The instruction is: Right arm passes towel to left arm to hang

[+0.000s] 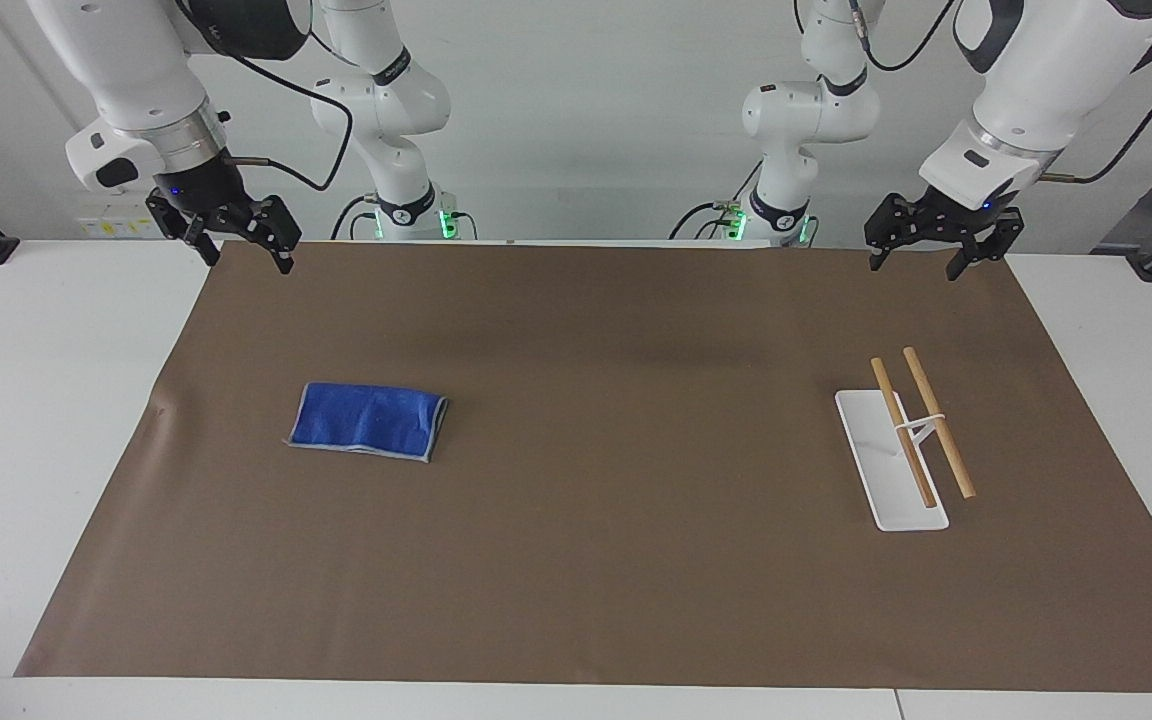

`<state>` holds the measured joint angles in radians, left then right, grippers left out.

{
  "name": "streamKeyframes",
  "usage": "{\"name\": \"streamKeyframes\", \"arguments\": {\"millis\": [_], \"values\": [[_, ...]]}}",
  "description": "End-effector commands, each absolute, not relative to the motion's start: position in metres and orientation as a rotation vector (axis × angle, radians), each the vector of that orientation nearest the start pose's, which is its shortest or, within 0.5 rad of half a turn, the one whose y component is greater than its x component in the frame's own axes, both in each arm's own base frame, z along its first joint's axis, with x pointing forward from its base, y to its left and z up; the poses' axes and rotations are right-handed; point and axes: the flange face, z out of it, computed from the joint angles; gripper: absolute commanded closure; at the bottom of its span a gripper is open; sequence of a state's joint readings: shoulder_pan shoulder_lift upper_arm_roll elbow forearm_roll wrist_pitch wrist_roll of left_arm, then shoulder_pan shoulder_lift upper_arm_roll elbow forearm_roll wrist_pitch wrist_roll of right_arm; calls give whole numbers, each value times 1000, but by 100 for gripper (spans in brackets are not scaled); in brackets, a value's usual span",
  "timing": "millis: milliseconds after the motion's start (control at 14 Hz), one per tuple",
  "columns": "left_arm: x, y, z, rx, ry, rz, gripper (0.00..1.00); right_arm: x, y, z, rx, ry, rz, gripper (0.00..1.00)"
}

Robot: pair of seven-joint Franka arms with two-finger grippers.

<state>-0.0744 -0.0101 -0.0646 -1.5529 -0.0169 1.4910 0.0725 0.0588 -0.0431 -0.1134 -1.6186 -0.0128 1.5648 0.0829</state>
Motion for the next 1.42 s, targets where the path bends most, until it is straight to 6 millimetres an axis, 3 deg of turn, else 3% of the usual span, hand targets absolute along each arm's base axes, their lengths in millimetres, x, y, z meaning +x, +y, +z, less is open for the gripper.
{"name": "streamKeyframes", "arguments": {"millis": [0,783,997,1353], "values": [[532,-79,634,-3124,327,80,0,535,-38,622,-3138,205,39,0],[529,-92,634,-3117,365,58,0,536,-39,622,-3138,209,32,0],[531,-73,621,-3127,315,10,0,534,-41,622,-3137,212,44,0],[529,-73,621,-3126,315,15,0,533,-41,623,-3137,214,49,0]]}}
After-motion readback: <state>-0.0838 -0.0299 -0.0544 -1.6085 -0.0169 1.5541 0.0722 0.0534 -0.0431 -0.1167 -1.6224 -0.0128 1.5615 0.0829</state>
